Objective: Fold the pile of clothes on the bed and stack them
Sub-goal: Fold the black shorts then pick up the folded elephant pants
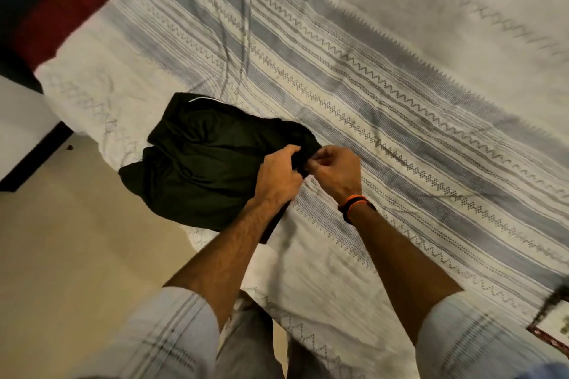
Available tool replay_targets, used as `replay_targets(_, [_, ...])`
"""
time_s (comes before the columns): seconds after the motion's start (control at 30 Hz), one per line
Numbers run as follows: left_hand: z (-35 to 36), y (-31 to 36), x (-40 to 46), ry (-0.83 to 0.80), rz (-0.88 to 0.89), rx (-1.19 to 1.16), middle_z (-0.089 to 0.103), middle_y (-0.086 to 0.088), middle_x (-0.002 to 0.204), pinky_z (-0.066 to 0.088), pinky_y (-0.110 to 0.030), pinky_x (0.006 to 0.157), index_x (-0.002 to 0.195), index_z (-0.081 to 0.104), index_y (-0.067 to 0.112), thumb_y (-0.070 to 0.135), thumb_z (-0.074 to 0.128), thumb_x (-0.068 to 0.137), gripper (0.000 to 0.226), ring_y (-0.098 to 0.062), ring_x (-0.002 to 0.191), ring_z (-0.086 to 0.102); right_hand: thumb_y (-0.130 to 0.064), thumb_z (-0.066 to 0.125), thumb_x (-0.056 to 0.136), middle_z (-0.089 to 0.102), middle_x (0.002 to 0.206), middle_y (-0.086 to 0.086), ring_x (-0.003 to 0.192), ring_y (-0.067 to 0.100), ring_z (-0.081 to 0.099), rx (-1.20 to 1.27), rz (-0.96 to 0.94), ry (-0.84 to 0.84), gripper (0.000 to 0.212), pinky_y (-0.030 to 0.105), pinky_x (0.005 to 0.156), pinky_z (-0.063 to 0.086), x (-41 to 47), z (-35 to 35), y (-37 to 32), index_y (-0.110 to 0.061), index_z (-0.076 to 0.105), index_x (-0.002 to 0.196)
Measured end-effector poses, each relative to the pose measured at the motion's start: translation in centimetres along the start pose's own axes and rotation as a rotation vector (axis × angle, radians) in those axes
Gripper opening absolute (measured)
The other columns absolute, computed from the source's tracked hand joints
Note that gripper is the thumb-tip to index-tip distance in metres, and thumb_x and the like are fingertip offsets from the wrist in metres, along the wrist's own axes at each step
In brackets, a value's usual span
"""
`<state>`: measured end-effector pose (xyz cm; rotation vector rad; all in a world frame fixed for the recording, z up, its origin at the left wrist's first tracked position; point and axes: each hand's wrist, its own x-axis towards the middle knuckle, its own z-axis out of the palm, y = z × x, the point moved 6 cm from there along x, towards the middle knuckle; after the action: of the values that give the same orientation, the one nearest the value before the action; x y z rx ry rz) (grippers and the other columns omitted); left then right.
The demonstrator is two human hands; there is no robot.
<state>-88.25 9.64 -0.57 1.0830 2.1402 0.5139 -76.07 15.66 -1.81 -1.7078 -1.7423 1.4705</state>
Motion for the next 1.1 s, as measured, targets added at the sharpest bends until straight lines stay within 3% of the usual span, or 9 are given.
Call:
replay_targets(0.1, [-3.2, 1.5, -1.6, 0.066, 0.042, 0.044, 0.065, -0.004, 0.129, 0.047, -0.037, 0.105, 0.132, 0.06, 0.018, 0.007, 0.057, 0.09, 0.043, -0.023, 0.12, 0.059, -0.022, 0.079, 0.071, 0.06, 0.092, -0.005, 0.082, 0.013, 0.057, -0.298, -0.236, 0.179, 0.036, 0.029, 0.067, 0.049, -2.0, -1.9, -4.8, -0.022, 0.055, 0.096])
replay_targets(0.2, [-7.1, 3.4, -4.3, 0.119, 0.114, 0.042, 0.068, -0.003, 0.123, 0.047, -0.035, 0.105, 0.128, 0.064, 0.019, 0.001, 0.056, 0.085, 0.047, -0.021, 0.115, 0.062, -0.015, 0.072, 0.077, 0.061, 0.108, 0.002, 0.099, 0.021, 0.058, -0.405, -0.458, 0.067, 0.039, 0.038, 0.08, 0.053, -4.1, -1.8, -8.7, -0.022, 0.057, 0.113])
replay_targets(0.27, [-9.6, 4.6, -5.8, 0.174, 0.145, 0.035, 0.071, -0.005, 0.115, 0.049, -0.033, 0.101, 0.125, 0.066, 0.017, -0.002, 0.056, 0.083, 0.047, -0.023, 0.108, 0.064, -0.006, 0.062, 0.08, 0.069, 0.101, 0.005, 0.092, 0.024, 0.065, -0.349, -0.476, -0.044, 0.037, 0.039, 0.08, 0.056, -5.3, -1.7, -10.7, -0.023, 0.06, 0.113])
replay_targets(0.37, [-13.6, 6.1, -9.1, 0.285, 0.151, 0.022, 0.07, -0.007, 0.108, 0.05, -0.029, 0.093, 0.119, 0.064, 0.013, -0.006, 0.057, 0.079, 0.045, -0.021, 0.101, 0.064, 0.004, 0.054, 0.081, 0.068, 0.085, 0.003, 0.075, 0.02, 0.064, -0.165, -0.483, -0.049, 0.037, 0.031, 0.068, 0.054, -8.5, -2.6, -14.3, -0.018, 0.061, 0.111])
replay_targets(0.43, [-15.6, 6.8, -10.7, 0.341, 0.142, -0.013, 0.068, -0.008, 0.106, 0.051, -0.03, 0.089, 0.116, 0.061, 0.012, -0.007, 0.058, 0.078, 0.042, -0.022, 0.099, 0.063, 0.005, 0.053, 0.08, 0.064, 0.085, 0.001, 0.079, 0.019, 0.061, -0.104, -0.542, -0.022, 0.035, 0.027, 0.069, 0.051, -10.4, -3.1, -16.6, -0.014, 0.061, 0.109])
replay_targets(0.53, [-18.0, 8.1, -13.5, 0.396, 0.18, -0.109, 0.067, -0.004, 0.099, 0.054, -0.029, 0.083, 0.109, 0.062, 0.013, -0.005, 0.057, 0.079, 0.035, -0.019, 0.092, 0.063, 0.0, 0.056, 0.078, 0.064, 0.099, 0.005, 0.091, 0.022, 0.061, -0.093, -0.598, -0.024, 0.03, 0.036, 0.082, 0.054, -13.2, -3.9, -19.2, -0.014, 0.058, 0.105])
replay_targets(0.63, [-20.2, 9.8, -15.7, 0.433, 0.239, -0.169, 0.068, -0.001, 0.096, 0.051, -0.022, 0.078, 0.104, 0.065, 0.014, -0.005, 0.054, 0.079, 0.034, -0.015, 0.089, 0.063, 0.001, 0.054, 0.077, 0.063, 0.101, 0.007, 0.092, 0.024, 0.062, -0.122, -0.616, -0.024, 0.032, 0.038, 0.08, 0.054, -15.4, -5.0, -21.3, -0.015, 0.054, 0.105])
replay_targets(0.87, [-22.6, 11.9, -19.6, 0.462, 0.34, -0.199, 0.067, -0.001, 0.1, 0.057, -0.03, 0.085, 0.106, 0.063, 0.013, -0.01, 0.062, 0.07, 0.043, -0.016, 0.094, 0.064, 0.008, 0.051, 0.073, 0.058, 0.081, -0.002, 0.072, 0.011, 0.055, -0.117, -0.693, 0.166, 0.034, 0.017, 0.058, 0.039, -21.6, -9.6, -25.4, -0.015, 0.053, 0.098])
replay_targets(1.1, [-20.5, 9.5, -21.9, 0.488, 0.265, -0.093, 0.067, -0.006, 0.104, 0.057, -0.037, 0.089, 0.108, 0.062, 0.015, 0.005, 0.073, 0.079, 0.032, -0.024, 0.098, 0.065, 0.009, 0.052, 0.073, 0.061, 0.088, 0.002, 0.081, 0.017, 0.055, -0.121, -0.75, 0.44, 0.033, 0.004, 0.058, 0.034, -27.6, -15.7, -26.5, -0.011, 0.058, 0.099])
